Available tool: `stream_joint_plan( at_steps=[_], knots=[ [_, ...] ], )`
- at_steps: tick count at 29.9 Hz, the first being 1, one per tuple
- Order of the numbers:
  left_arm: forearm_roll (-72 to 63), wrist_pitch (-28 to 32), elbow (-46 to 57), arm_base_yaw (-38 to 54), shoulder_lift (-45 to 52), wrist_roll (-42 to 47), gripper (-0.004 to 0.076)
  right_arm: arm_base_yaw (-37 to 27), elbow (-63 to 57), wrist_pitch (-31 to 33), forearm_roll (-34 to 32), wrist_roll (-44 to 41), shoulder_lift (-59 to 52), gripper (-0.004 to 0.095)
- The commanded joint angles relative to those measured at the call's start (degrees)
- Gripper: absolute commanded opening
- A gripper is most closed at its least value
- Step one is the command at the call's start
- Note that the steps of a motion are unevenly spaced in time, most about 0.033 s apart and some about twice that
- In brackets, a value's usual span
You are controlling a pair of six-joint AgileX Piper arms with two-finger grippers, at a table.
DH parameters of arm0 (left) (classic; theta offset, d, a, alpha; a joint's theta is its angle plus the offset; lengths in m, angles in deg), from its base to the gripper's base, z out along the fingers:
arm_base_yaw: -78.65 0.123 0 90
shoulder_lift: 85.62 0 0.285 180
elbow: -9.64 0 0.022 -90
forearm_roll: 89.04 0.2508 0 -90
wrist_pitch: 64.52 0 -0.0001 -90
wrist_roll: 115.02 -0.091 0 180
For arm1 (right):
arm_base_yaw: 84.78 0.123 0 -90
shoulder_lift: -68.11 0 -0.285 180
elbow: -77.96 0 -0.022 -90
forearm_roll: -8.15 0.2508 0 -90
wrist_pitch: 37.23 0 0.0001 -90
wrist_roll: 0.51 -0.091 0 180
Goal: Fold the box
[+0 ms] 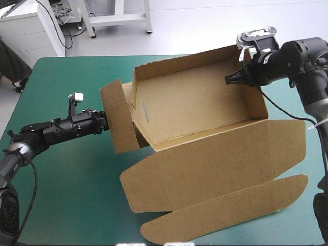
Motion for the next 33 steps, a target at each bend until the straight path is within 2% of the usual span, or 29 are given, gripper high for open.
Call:
stream_joint_plan(
  at_steps=[1,6,11,16,19,24,33],
  knots=[
    [-4.86,-5.13,-1.14,-0.3,3.58,-0.59,0.0428,-0.29,1.68,-1.78,0.44,-0.31,-1.93,-0.002],
    [-5.16,-4.85,-1.14,-0.3,7.76,0.28,0.0412,-0.29,1.68,-1.77,0.44,-0.42,0.45,-0.002],
    [3.95,1.7,-3.52,-0.3,12.05,8.54,0.0375,-0.29,1.68,-1.66,1.34,-0.42,2.11,-0.002],
    [7.97,2.63,-7.22,-0.88,13.29,15.65,0.0375,-0.29,1.68,-2.16,1.34,-0.42,2.86,-0.002],
    [8.93,3.33,-9.52,-3.22,13.29,18.0,0.0375,0.07,1.68,-3.32,1.24,-0.42,3.13,-0.002],
    [13.73,8.49,-13.36,-9.63,13.29,23.35,0.0375,0.78,1.68,-4.3,1.39,-0.42,3.77,-0.002],
    [11.83,6.35,-17.26,-10.61,13.29,25.07,0.0377,1.14,1.68,-4.19,1.06,-0.14,5.2,-0.0019]
  ],
)
